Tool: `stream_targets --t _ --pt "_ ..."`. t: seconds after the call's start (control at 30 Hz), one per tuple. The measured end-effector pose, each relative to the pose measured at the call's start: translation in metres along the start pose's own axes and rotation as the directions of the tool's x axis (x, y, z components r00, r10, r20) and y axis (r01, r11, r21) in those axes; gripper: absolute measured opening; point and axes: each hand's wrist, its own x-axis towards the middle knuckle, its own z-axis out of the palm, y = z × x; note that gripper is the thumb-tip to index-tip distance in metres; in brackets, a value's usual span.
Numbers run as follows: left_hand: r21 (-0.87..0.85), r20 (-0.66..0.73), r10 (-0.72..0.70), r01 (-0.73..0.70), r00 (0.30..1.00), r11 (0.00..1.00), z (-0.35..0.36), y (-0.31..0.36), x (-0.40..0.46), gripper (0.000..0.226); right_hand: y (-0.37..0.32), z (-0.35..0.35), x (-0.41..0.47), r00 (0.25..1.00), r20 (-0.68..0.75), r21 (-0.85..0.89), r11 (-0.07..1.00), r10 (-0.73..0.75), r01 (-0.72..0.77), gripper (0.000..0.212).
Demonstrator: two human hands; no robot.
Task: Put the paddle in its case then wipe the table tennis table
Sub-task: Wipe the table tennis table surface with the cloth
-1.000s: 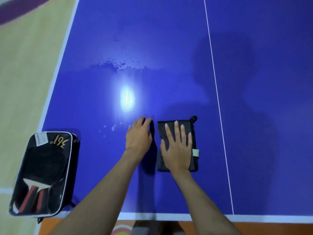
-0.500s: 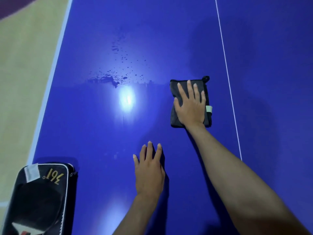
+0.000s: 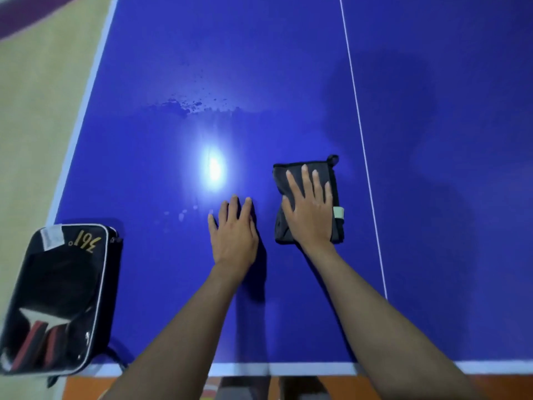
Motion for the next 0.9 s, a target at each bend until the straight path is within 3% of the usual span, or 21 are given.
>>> stream_targets --t 0.3,0.5,0.67,0.9 --pt "-0.002 0.074 -0.004 0.004 0.997 1.0 -0.015 0.019 -0.047 0.048 0.009 -0.019 -0.187 0.995 0.099 -0.006 1.0 0.023 -0.023 0.066" --pt "0.005 0.142 0.036 -0.037 0.989 0.999 -0.011 0.034 -0.064 0.067 0.018 -0.024 -0.268 0.993 0.115 -0.005 0.999 0.032 -0.032 0.065" --pt "0.043 0.138 0.089 -0.096 0.986 0.994 -0.007 0.049 -0.058 0.063 0.02 -0.024 -0.24 0.992 0.107 0.001 0.998 0.061 -0.062 0.07" --pt "0.066 0.126 0.117 -0.126 0.985 0.99 -0.003 0.058 -0.017 0.052 0.035 -0.02 -0.136 0.995 0.052 -0.009 0.996 0.084 -0.084 0.068"
